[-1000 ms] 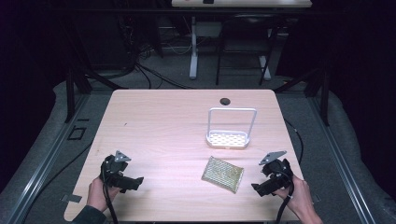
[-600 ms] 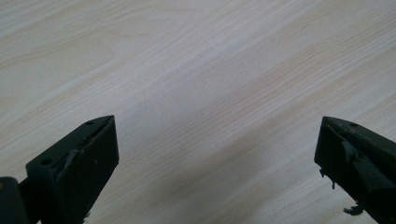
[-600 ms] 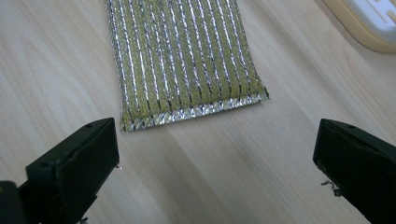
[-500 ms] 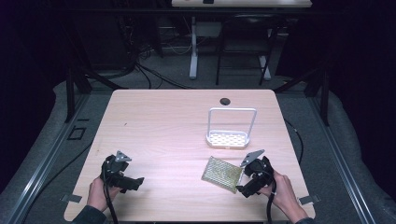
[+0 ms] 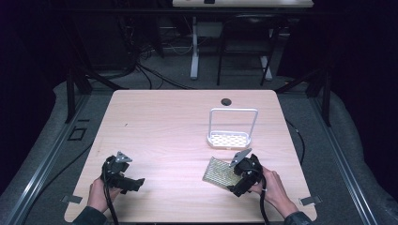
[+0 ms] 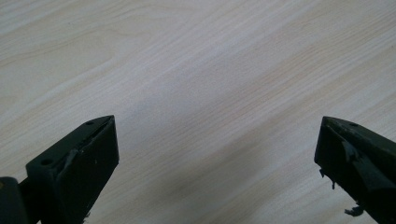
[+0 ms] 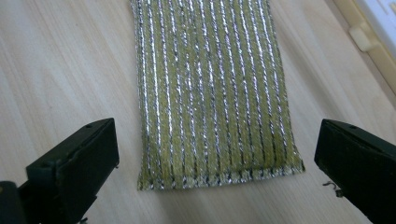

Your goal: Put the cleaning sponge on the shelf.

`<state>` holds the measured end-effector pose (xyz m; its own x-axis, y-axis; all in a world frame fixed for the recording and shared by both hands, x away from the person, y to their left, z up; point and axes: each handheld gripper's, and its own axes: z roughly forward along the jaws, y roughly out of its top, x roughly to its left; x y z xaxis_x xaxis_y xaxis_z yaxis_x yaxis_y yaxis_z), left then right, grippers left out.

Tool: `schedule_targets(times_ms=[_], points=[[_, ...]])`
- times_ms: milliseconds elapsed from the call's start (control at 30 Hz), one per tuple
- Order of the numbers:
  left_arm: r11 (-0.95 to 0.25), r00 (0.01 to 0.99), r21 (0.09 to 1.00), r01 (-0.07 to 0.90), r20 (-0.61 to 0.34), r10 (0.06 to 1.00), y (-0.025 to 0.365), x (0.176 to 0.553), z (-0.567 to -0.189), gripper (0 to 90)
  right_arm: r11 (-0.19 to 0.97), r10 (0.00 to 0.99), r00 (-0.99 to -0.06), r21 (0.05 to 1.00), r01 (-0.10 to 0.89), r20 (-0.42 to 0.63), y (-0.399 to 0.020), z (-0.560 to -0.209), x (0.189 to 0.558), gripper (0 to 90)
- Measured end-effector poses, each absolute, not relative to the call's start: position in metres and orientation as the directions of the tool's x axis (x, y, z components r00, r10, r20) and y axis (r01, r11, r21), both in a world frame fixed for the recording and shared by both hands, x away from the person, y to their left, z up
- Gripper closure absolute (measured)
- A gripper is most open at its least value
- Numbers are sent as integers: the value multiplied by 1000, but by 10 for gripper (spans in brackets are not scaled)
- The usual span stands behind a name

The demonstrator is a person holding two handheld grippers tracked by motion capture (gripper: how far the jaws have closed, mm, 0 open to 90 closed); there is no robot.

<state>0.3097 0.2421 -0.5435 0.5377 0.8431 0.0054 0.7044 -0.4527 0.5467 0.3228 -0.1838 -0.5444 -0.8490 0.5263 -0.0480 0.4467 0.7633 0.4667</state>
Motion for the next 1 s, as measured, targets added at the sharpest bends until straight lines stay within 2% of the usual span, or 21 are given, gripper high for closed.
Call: schedule_targets(times_ms=[900, 1000], points=[[-453, 544, 544, 706, -6, 839, 243, 309, -545, 0, 799, 519, -854, 369, 475, -24, -165, -566, 340, 1], [-454, 544, 544, 706, -6, 839, 243, 309, -545, 0, 791, 529, -849, 371, 487, -12, -166, -565, 340, 39]])
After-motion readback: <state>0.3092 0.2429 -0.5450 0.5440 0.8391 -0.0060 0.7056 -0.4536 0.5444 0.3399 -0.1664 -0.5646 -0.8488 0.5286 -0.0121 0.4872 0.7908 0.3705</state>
